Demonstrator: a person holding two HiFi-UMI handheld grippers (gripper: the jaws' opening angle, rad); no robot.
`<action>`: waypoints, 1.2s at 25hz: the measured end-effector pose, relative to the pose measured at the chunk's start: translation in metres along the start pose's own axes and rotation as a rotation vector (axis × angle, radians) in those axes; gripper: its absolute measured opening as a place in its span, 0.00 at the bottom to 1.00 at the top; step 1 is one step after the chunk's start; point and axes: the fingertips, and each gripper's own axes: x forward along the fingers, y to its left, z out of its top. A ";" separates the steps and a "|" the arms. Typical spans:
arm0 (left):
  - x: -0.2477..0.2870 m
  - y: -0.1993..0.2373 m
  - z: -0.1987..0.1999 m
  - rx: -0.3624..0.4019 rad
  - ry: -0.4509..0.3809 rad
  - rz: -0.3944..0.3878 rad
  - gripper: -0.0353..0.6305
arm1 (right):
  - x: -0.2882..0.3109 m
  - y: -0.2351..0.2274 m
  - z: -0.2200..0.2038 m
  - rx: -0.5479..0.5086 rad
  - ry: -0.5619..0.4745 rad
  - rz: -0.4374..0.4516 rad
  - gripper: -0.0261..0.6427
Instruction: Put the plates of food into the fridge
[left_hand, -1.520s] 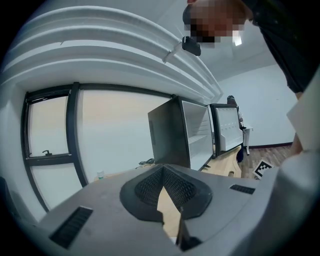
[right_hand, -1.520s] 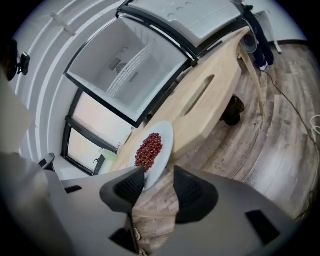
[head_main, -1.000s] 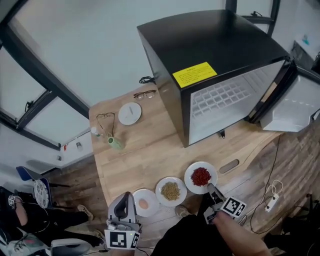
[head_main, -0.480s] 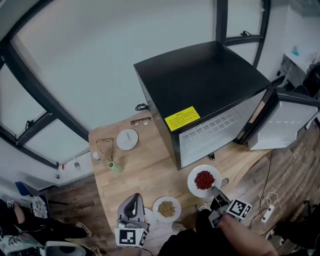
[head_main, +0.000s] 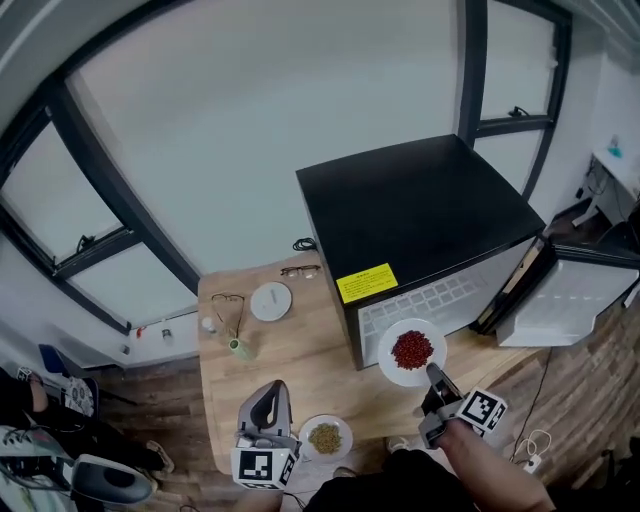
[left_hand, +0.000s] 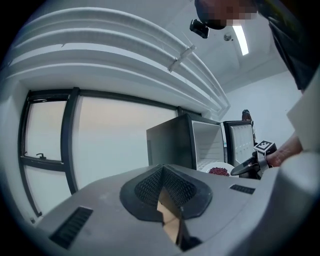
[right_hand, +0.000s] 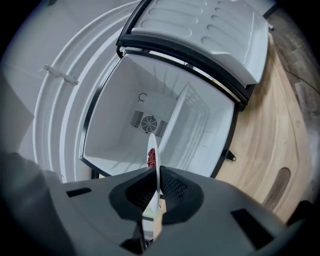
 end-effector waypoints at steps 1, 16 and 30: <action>0.001 0.002 0.005 0.005 -0.008 0.012 0.06 | 0.007 0.003 0.005 0.005 0.001 0.010 0.08; 0.011 0.021 0.004 0.004 0.012 0.200 0.06 | 0.095 0.033 0.051 -0.171 0.121 0.056 0.08; 0.014 0.037 0.019 0.043 0.002 0.269 0.06 | 0.159 0.047 0.074 -0.428 0.165 -0.075 0.09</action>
